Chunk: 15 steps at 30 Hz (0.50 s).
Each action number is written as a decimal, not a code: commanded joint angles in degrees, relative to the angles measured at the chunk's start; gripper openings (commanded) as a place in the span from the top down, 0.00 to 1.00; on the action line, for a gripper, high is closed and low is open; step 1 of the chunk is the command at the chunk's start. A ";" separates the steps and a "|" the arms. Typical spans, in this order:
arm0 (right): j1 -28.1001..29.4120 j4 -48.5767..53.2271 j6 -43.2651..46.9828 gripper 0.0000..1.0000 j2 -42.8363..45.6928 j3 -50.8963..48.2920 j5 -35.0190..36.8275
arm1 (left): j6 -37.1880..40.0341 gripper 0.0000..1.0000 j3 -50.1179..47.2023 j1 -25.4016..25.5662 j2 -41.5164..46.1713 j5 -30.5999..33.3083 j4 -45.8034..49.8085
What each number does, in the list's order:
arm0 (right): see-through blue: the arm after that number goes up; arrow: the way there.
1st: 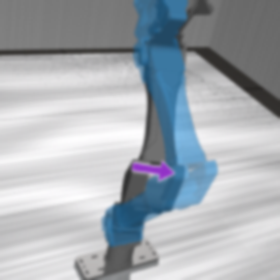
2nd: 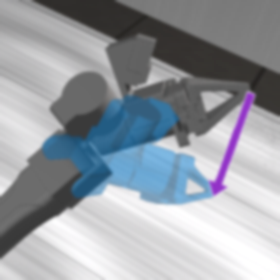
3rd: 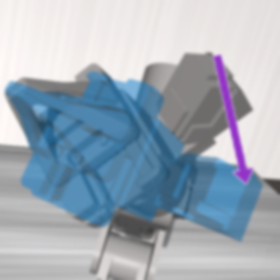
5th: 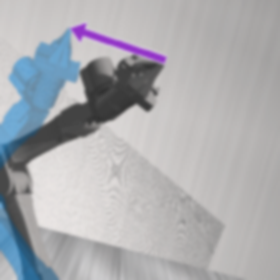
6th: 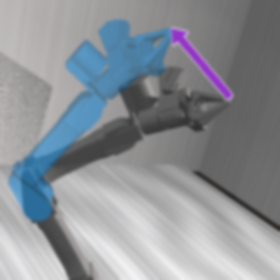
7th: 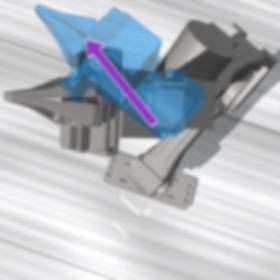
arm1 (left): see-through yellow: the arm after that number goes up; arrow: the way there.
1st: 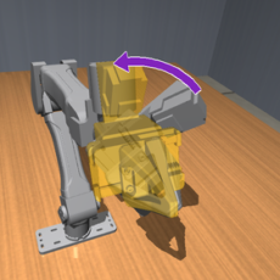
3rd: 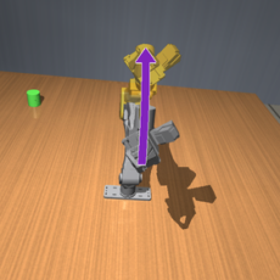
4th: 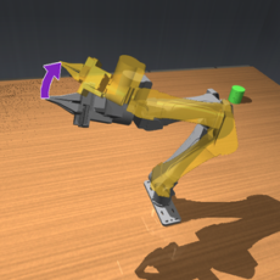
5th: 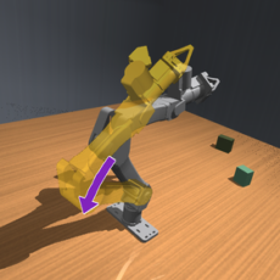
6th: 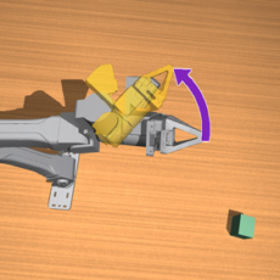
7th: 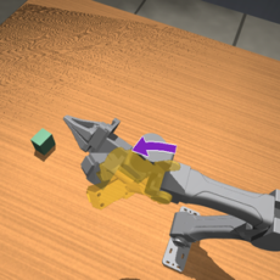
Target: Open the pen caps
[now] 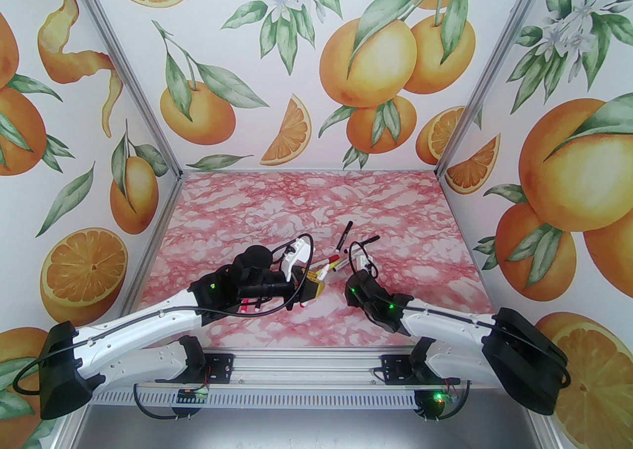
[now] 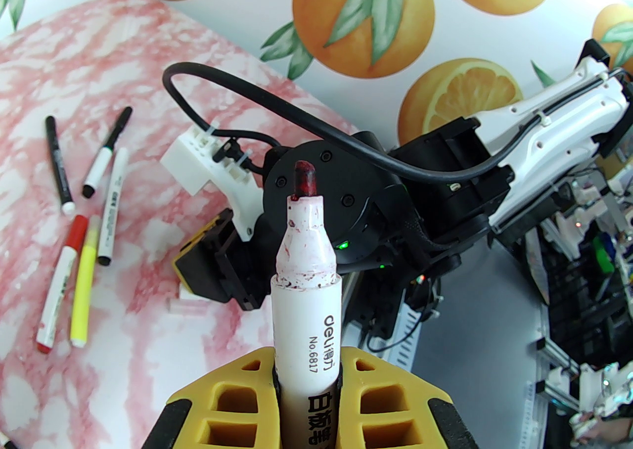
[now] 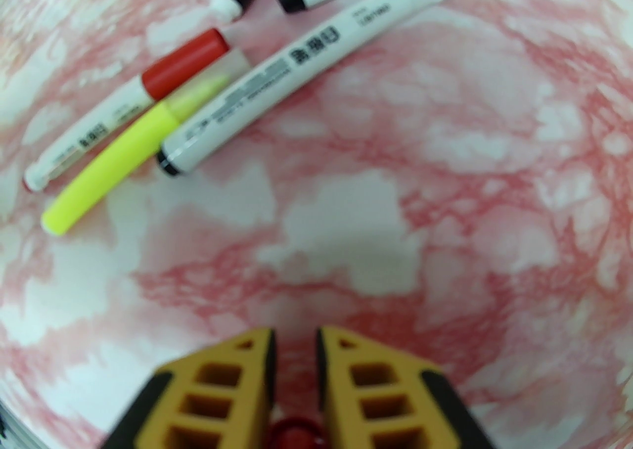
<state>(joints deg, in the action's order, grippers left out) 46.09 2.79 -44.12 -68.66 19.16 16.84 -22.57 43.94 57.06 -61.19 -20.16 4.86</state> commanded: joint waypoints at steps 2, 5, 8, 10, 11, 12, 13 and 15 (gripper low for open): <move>0.23 -0.94 -0.41 0.76 -0.25 -0.52 2.25 | -0.46 0.99 0.15 0.26 -0.42 -1.08 -1.87; 0.24 -0.72 -0.44 0.76 -0.12 -0.88 2.57 | -0.46 0.99 0.08 0.32 -0.49 -0.93 -1.73; 0.25 -0.61 -0.54 0.75 -0.03 -1.29 2.55 | -0.55 0.99 -0.20 0.36 -0.59 -0.81 -1.83; 0.23 -0.50 -0.62 0.74 0.20 -1.33 2.65 | -0.61 0.99 -0.31 0.45 -0.82 -0.76 -1.96; 0.28 -0.41 -0.62 0.74 0.44 -1.33 2.59 | -0.64 0.99 -0.30 0.47 -0.86 -0.76 -2.04; 0.27 -0.34 -0.54 0.73 0.64 -1.34 2.52 | -0.63 0.99 -0.31 0.48 -0.94 -0.80 -2.11; 0.24 -0.09 -0.54 0.73 0.86 -1.12 2.51 | -0.61 0.99 -0.25 0.52 -1.08 -0.74 -2.08; 0.24 0.74 -0.45 0.72 1.43 -0.51 2.17 | -0.57 0.99 -0.19 0.56 -1.20 -0.68 -2.11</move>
<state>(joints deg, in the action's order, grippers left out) 46.09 2.85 -44.14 -68.47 18.31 17.67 -22.59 43.97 57.17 -62.06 -20.56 4.67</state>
